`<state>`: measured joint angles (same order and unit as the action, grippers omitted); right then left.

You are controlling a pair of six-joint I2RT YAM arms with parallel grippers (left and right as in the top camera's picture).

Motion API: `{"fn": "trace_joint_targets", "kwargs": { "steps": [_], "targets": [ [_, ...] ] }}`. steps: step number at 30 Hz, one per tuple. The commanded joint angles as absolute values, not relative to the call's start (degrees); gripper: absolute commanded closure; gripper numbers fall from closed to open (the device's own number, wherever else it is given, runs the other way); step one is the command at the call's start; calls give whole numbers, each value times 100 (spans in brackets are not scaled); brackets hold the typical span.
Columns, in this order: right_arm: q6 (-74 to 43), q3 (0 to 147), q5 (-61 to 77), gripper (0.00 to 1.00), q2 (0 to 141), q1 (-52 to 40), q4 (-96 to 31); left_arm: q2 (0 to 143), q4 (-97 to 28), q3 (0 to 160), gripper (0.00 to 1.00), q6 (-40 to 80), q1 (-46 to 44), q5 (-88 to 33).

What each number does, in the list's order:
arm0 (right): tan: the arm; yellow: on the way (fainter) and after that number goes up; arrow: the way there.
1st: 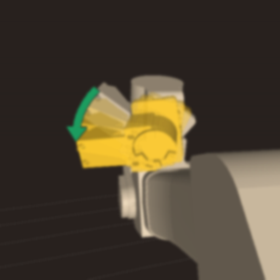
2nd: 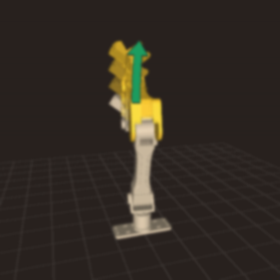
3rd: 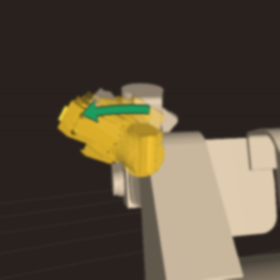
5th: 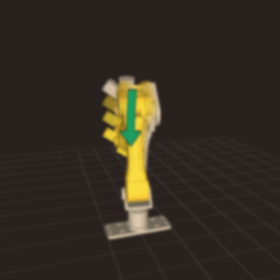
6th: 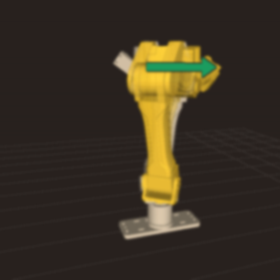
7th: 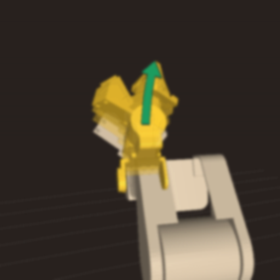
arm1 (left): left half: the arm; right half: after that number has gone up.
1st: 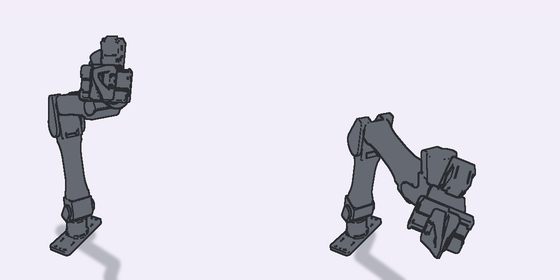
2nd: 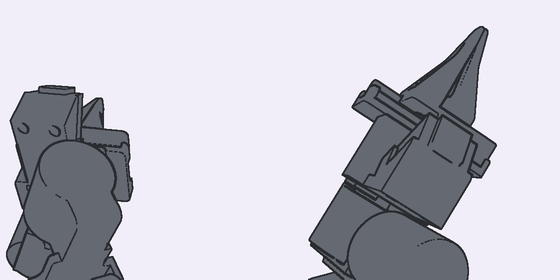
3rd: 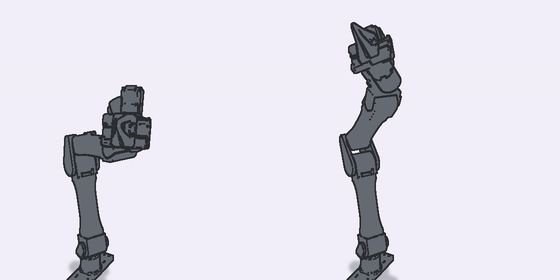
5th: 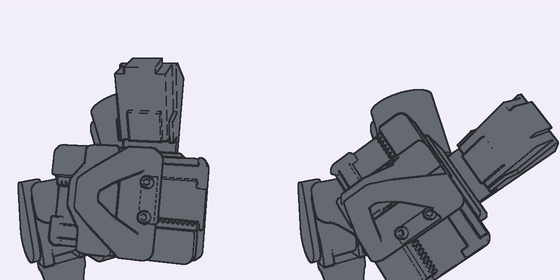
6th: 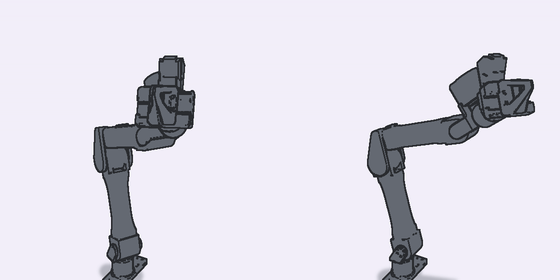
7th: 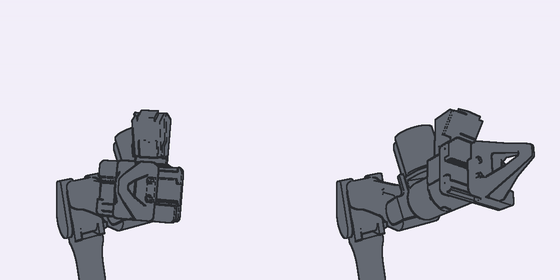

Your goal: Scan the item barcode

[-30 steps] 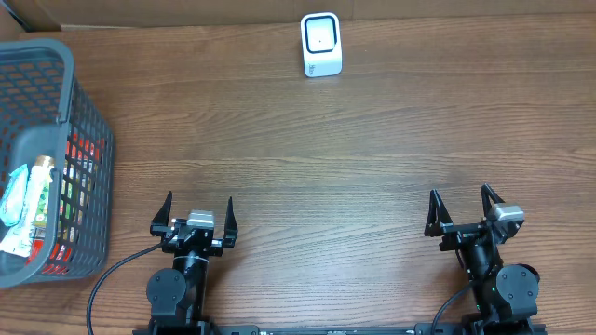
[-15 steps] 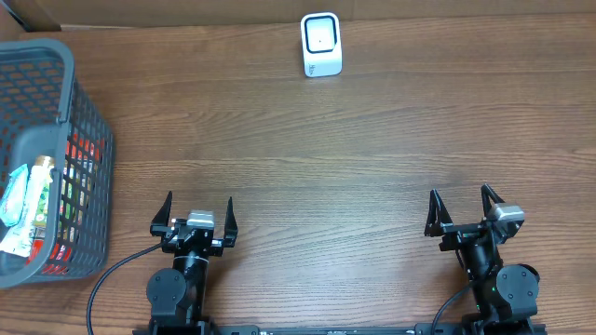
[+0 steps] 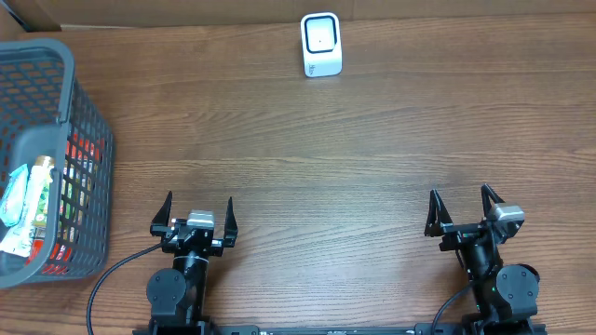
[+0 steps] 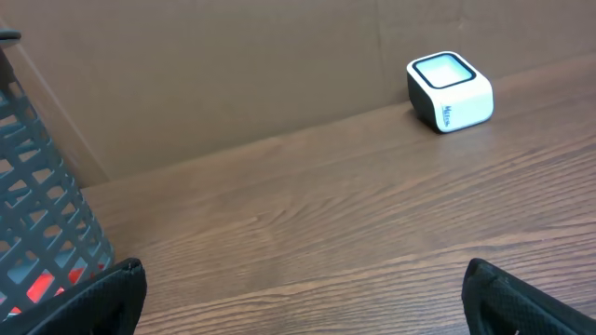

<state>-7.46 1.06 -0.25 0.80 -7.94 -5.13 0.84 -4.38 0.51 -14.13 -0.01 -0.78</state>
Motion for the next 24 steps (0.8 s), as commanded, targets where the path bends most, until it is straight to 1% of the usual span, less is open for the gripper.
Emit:
{"fn": "trace_joint_targets", "kwargs": {
  "steps": [1, 24],
  "targets": [
    [-722, 45, -30, 0, 16, -779, -478, 25, -445, 30, 0, -1522, 8, -19],
    [-722, 45, -30, 0, 16, -779, -478, 25, -445, 30, 0, -1455, 1, -108]
  ]
}}
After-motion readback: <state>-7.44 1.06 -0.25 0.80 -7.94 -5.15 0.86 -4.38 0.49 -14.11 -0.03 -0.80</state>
